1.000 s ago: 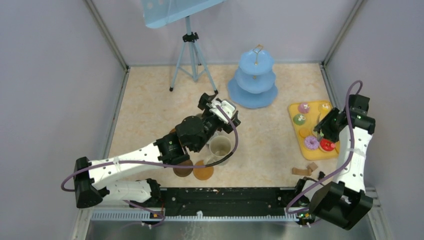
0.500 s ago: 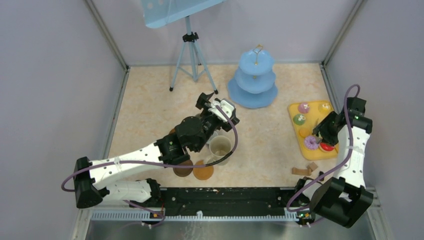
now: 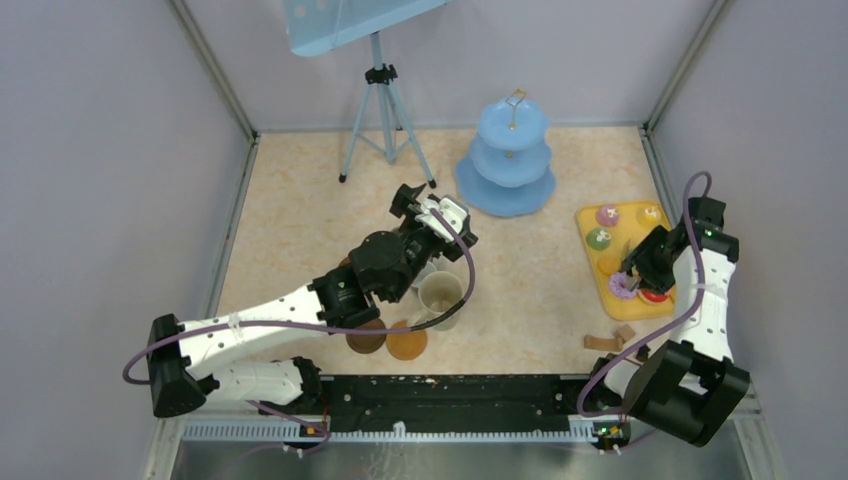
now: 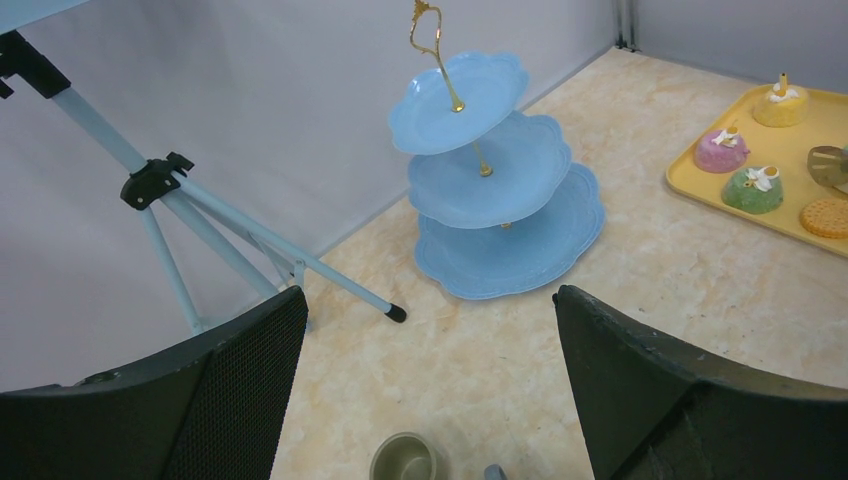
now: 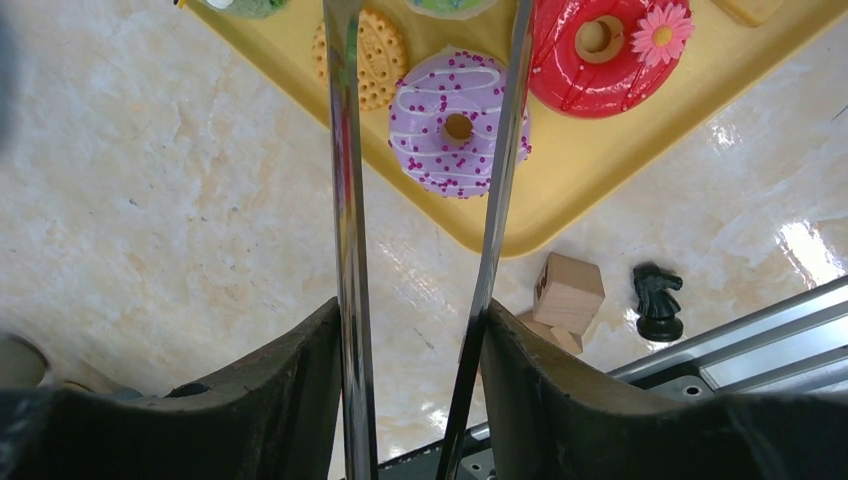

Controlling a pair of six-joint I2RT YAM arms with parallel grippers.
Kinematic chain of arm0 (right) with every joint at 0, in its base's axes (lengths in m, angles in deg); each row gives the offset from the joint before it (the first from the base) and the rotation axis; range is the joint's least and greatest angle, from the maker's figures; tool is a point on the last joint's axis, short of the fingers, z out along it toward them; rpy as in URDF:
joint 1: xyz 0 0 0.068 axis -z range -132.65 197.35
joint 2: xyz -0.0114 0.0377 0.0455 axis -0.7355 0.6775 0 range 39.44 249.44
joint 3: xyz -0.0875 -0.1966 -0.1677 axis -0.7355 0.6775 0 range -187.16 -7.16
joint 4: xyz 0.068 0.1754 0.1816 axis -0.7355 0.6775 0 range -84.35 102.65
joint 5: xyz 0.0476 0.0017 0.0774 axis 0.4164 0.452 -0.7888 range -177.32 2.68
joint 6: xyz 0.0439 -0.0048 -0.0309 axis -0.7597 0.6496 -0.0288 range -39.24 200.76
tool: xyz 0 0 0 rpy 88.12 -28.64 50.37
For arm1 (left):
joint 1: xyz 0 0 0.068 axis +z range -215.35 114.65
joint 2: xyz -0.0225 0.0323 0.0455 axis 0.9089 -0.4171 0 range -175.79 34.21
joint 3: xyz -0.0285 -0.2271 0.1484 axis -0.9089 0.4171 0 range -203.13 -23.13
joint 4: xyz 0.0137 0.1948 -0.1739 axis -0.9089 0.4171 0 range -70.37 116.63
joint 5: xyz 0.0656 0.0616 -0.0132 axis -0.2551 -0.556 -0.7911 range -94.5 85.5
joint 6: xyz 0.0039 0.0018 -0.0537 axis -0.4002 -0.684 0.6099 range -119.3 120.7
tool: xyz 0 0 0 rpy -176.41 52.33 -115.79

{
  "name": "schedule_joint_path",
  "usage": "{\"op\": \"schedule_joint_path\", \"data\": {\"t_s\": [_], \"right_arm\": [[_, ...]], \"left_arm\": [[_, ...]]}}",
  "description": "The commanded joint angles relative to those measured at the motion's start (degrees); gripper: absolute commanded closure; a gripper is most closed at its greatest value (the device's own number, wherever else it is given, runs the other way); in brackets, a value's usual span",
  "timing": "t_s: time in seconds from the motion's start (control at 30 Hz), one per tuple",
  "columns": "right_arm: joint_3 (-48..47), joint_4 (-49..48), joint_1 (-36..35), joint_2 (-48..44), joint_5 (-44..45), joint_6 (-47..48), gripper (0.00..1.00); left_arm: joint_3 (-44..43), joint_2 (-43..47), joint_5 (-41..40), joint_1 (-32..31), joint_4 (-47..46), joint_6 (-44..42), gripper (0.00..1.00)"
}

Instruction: Serve the afternoon tea

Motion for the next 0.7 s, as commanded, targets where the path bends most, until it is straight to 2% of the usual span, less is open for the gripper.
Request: {"op": "schedule_joint_path", "data": {"t_s": [0.0,0.17,0.5,0.67], "right_arm": [[0.4,-3.0,0.7,0.6,0.3,0.9,0.51],[0.2,-3.2,0.7,0.6,0.6,1.1,0.56],[-3.7,-0.7,0.6,-3.3,1.6,2.8,0.78],[-6.8,0.7,-1.0,-5.9,1.8,4.5,0.80]], "left_arm": [[0.0,-0.3,0.3,0.2,-2.6,-0.2,0.01],[-0.1,-0.4,0.5,0.2,-2.4,0.0,0.01],[-0.6,0.4,1.7,0.1,-1.6,1.3,0.01],[-1.0,0.3,2.2,0.1,-0.9,2.0,0.01]]}}
